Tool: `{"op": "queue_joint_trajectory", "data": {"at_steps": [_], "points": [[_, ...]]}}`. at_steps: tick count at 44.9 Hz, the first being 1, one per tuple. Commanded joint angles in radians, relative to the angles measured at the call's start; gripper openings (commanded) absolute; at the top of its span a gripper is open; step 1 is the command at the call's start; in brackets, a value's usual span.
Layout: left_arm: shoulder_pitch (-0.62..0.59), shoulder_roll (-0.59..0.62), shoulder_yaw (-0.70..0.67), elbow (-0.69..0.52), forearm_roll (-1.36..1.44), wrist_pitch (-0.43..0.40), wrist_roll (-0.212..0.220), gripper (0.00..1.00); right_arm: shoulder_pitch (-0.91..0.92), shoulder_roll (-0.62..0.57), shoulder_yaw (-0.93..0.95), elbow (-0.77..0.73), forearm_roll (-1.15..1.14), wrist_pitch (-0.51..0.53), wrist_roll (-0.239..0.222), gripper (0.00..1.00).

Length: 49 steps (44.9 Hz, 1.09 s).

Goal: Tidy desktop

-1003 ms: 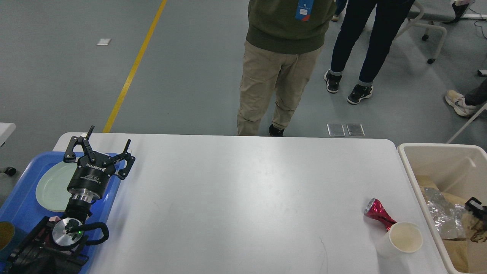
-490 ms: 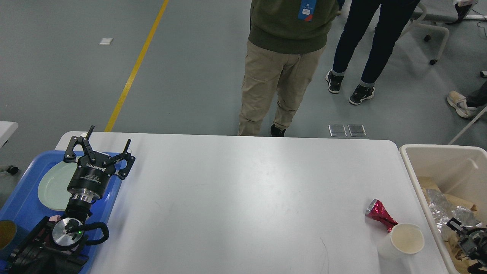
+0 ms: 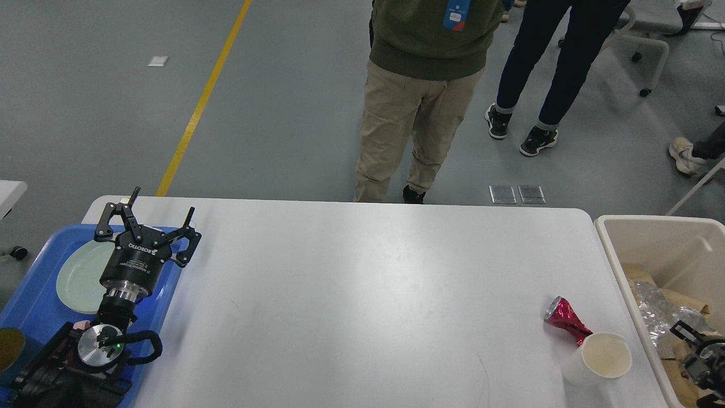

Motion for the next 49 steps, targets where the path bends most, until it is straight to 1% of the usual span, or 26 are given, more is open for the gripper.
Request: {"op": "queue_joint_trajectory", "data": {"at_steps": [1, 20, 24, 28, 33, 35, 39, 40, 42, 46, 49], "points": [[-0.001, 0.0, 0.0, 0.0, 0.0, 0.0, 0.0, 0.96, 0.003, -0.002, -0.001, 0.003, 0.0, -0.005, -0.001, 1.0], [0.001, 0.0, 0.0, 0.0, 0.0, 0.0, 0.0, 0.96, 0.023, -0.022, -0.006, 0.022, -0.003, 0.005, -0.006, 1.0], [0.001, 0.0, 0.0, 0.0, 0.0, 0.0, 0.0, 0.96, 0.06, -0.052, -0.011, 0.066, -0.017, 0.017, -0.011, 1.0], [-0.001, 0.0, 0.0, 0.0, 0.0, 0.0, 0.0, 0.96, 0.135, -0.115, -0.037, 0.149, -0.02, 0.044, -0.024, 1.0], [0.001, 0.0, 0.0, 0.0, 0.0, 0.0, 0.0, 0.96, 0.288, -0.181, -0.116, 0.276, -0.029, 0.101, -0.075, 1.0], [-0.001, 0.0, 0.0, 0.0, 0.0, 0.0, 0.0, 0.96, 0.365, -0.197, -0.164, 0.336, -0.041, 0.126, -0.087, 1.0], [-0.001, 0.0, 0.0, 0.0, 0.0, 0.0, 0.0, 0.96, 0.545, -0.223, -0.285, 0.486, -0.069, 0.173, -0.089, 1.0], [-0.001, 0.0, 0.0, 0.0, 0.0, 0.0, 0.0, 0.96, 0.602, -0.227, -0.32, 0.532, -0.074, 0.182, -0.089, 1.0], [-0.001, 0.0, 0.0, 0.0, 0.0, 0.0, 0.0, 0.96, 0.835, -0.226, -0.473, 0.736, -0.075, 0.205, -0.089, 1.0], [-0.001, 0.0, 0.0, 0.0, 0.0, 0.0, 0.0, 0.96, 1.052, -0.211, -0.586, 0.937, -0.075, 0.238, -0.089, 1.0], [0.001, 0.0, 0.0, 0.0, 0.0, 0.0, 0.0, 0.96, 1.21, -0.175, -0.643, 1.061, -0.075, 0.279, -0.089, 1.0]]}}
